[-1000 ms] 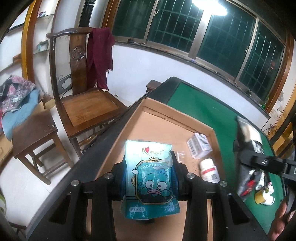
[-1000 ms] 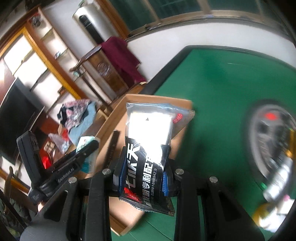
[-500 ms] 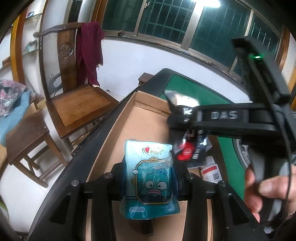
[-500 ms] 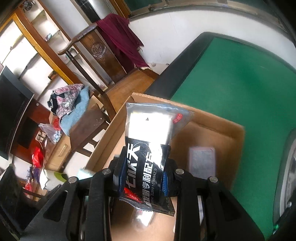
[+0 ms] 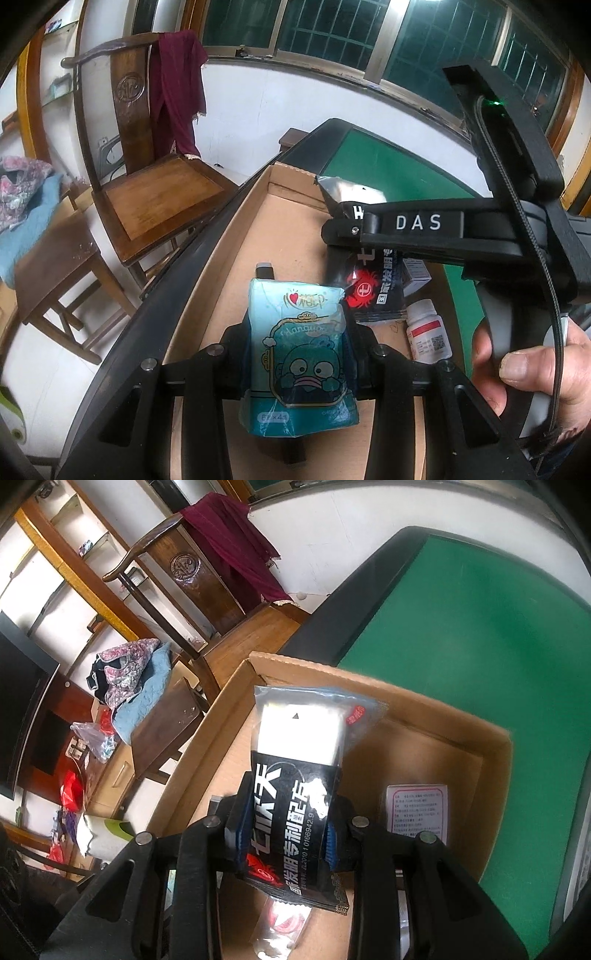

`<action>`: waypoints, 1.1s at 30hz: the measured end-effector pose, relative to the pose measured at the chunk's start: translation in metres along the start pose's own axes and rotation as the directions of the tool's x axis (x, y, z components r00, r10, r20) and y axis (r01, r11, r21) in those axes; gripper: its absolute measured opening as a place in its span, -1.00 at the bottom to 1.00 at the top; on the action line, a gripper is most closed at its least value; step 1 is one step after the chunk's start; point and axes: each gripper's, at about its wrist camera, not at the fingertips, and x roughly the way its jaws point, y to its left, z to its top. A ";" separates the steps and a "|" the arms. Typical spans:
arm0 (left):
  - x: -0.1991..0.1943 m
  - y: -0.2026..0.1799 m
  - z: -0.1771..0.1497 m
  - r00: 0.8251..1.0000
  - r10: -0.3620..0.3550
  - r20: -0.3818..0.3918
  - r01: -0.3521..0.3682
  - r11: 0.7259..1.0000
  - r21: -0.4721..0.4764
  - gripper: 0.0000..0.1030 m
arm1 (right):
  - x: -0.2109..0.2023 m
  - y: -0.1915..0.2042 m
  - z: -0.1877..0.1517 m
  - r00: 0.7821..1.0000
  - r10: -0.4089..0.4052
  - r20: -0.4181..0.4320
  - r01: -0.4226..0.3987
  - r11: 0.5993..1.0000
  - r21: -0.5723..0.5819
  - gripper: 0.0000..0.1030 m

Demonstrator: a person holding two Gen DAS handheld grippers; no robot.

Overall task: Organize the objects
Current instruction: 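Carry both packets to the cardboard tray and open both tools to drop them, then move both tools back toward the pile on the round base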

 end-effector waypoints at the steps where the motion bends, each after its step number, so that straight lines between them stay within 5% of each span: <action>1: 0.000 0.000 0.000 1.000 -0.001 -0.002 0.001 1.000 0.001 -0.34 | -0.001 -0.001 0.000 1.000 0.002 0.006 -0.002 1.000 0.001 -0.41; 5: -0.003 -0.003 0.000 1.000 0.005 0.006 -0.005 1.000 0.006 -0.29 | 0.000 -0.002 0.001 1.000 0.002 0.000 -0.002 1.000 0.011 -0.37; 12: -0.004 -0.002 0.000 1.000 0.005 0.008 -0.005 1.000 -0.007 -0.04 | -0.010 0.000 0.003 0.999 0.025 0.026 -0.025 1.000 0.016 0.16; 19: -0.015 -0.007 0.000 0.999 -0.019 0.032 0.019 1.000 -0.005 0.12 | -0.031 0.008 -0.003 0.998 0.032 0.062 -0.032 0.999 -0.007 0.17; 33: -0.039 -0.039 -0.009 0.998 -0.034 0.060 0.032 0.999 0.036 0.13 | -0.076 -0.011 -0.037 0.989 0.106 0.105 -0.111 0.993 0.039 0.17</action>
